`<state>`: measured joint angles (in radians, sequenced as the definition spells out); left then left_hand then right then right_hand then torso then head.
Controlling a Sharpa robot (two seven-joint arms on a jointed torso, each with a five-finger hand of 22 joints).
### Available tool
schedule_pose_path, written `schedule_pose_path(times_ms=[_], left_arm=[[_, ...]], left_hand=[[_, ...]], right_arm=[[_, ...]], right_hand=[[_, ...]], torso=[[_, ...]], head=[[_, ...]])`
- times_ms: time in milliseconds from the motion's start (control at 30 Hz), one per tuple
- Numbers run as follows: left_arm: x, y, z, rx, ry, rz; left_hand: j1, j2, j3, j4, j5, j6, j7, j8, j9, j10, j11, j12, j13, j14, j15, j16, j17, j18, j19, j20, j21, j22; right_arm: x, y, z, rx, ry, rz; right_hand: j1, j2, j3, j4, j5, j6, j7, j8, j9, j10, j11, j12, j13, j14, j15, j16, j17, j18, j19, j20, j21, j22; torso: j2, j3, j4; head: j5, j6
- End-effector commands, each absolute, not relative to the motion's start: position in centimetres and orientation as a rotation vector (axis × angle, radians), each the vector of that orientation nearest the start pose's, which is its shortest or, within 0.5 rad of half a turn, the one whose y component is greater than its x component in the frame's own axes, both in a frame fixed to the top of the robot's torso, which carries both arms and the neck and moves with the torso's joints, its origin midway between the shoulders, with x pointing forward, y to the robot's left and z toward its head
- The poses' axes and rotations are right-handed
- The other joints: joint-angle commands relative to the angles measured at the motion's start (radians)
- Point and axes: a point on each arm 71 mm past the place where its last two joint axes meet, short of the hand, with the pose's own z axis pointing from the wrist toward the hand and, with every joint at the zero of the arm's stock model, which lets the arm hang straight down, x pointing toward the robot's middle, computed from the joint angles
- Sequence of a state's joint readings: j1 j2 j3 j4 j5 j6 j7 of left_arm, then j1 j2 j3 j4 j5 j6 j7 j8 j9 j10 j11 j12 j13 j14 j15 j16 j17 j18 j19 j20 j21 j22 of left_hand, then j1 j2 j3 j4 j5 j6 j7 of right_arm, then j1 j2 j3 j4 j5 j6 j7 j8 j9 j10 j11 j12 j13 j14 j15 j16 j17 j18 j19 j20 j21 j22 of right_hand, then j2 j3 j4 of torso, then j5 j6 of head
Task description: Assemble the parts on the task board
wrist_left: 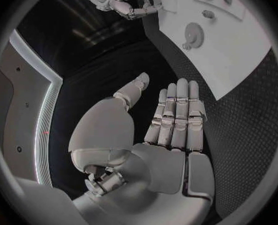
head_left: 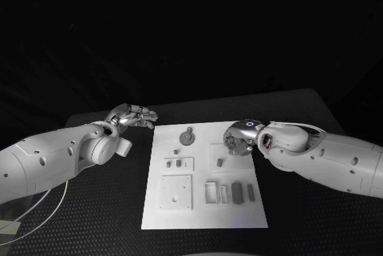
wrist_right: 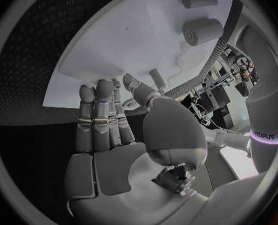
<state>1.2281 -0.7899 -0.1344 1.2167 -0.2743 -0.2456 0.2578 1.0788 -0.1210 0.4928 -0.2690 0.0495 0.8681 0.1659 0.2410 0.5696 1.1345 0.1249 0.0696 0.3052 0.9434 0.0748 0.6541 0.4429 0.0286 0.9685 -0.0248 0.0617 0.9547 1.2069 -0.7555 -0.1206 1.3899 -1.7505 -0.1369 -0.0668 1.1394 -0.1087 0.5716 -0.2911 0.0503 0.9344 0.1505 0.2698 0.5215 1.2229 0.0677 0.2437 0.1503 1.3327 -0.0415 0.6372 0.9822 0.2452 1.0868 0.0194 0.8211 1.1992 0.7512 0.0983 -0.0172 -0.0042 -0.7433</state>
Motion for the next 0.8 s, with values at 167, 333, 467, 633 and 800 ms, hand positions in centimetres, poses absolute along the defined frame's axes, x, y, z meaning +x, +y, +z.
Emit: schedule_pose_path(times_ms=[167,333,467,633,800], left_arm=[[53.08,27.25,-21.58,-0.916,1.600,-1.180],[53.03,27.10,-21.56,-0.915,1.603,-1.184],[52.95,26.98,-21.54,-0.910,1.605,-1.187],[52.83,26.84,-21.42,-0.898,1.607,-1.190],[52.82,26.63,-21.17,-0.890,1.605,-1.196]], left_hand=[[-0.011,0.000,-0.005,0.002,0.002,-0.005,0.007,0.002,-0.001,-0.002,0.009,-0.003,-0.002,0.005,0.006,-0.006,0.003,-0.005,0.001,0.007,0.004,-0.003],[-0.011,0.001,-0.005,0.002,0.002,-0.005,0.008,0.002,-0.001,-0.002,0.009,-0.003,-0.002,0.005,0.006,-0.007,0.003,-0.004,0.001,0.007,0.004,-0.004],[-0.011,0.002,-0.005,0.002,0.002,-0.005,0.009,0.002,-0.002,-0.002,0.009,-0.003,-0.003,0.005,0.006,-0.008,0.004,-0.004,0.001,0.007,0.004,-0.005],[-0.011,0.002,-0.005,0.002,0.002,-0.006,0.010,0.002,-0.002,-0.003,0.009,-0.003,-0.004,0.005,0.006,-0.009,0.005,-0.004,0.001,0.007,0.004,-0.006],[-0.011,0.002,-0.005,0.002,0.002,-0.006,0.010,0.002,-0.002,-0.003,0.009,-0.003,-0.004,0.006,0.006,-0.010,0.006,-0.004,0.001,0.008,0.004,-0.007]], right_arm=[[49.20,-18.91,-23.45,-0.593,1.800,0.414],[49.23,-18.88,-23.53,-0.604,1.796,0.401],[49.30,-18.85,-23.71,-0.618,1.799,0.389],[49.31,-18.82,-23.93,-0.630,1.797,0.377],[49.38,-18.73,-24.10,-0.636,1.795,0.369]], right_hand=[[0.013,0.018,0.023,0.000,0.004,0.020,-0.006,0.011,-0.001,0.033,-0.010,-0.004,0.010,-0.006,-0.011,0.014,0.002,0.017,0.007,-0.008,0.007,0.007],[0.015,0.027,0.040,0.000,0.004,0.036,-0.012,0.019,-0.001,0.047,-0.014,-0.006,0.018,-0.006,-0.015,0.020,0.003,0.017,0.009,-0.008,0.009,0.010],[0.015,0.030,0.049,0.000,0.004,0.051,-0.018,0.025,-0.001,0.061,-0.018,-0.007,0.027,-0.006,-0.018,0.025,0.003,0.017,0.011,-0.010,0.011,0.014],[0.021,0.038,0.059,-0.002,0.004,0.080,-0.030,0.038,-0.001,0.092,-0.030,-0.005,0.052,0.007,-0.030,0.056,0.014,0.017,0.024,-0.019,0.027,0.029],[0.023,0.040,0.062,-0.002,0.004,0.093,-0.035,0.043,-0.001,0.105,-0.035,-0.004,0.065,0.006,-0.034,0.068,0.018,0.017,0.026,-0.023,0.033,0.035]], torso=[[0.000,0.0007,-0.0020],[0.000,-0.0005,-0.0008],[0.000,-0.0010,-0.0010],[0.000,-0.0019,-0.0028],[0.001,-0.0060,-0.0023]], head=[[0.008,-0.007],[0.010,-0.011],[0.010,-0.014],[0.011,-0.016],[0.010,-0.016]])
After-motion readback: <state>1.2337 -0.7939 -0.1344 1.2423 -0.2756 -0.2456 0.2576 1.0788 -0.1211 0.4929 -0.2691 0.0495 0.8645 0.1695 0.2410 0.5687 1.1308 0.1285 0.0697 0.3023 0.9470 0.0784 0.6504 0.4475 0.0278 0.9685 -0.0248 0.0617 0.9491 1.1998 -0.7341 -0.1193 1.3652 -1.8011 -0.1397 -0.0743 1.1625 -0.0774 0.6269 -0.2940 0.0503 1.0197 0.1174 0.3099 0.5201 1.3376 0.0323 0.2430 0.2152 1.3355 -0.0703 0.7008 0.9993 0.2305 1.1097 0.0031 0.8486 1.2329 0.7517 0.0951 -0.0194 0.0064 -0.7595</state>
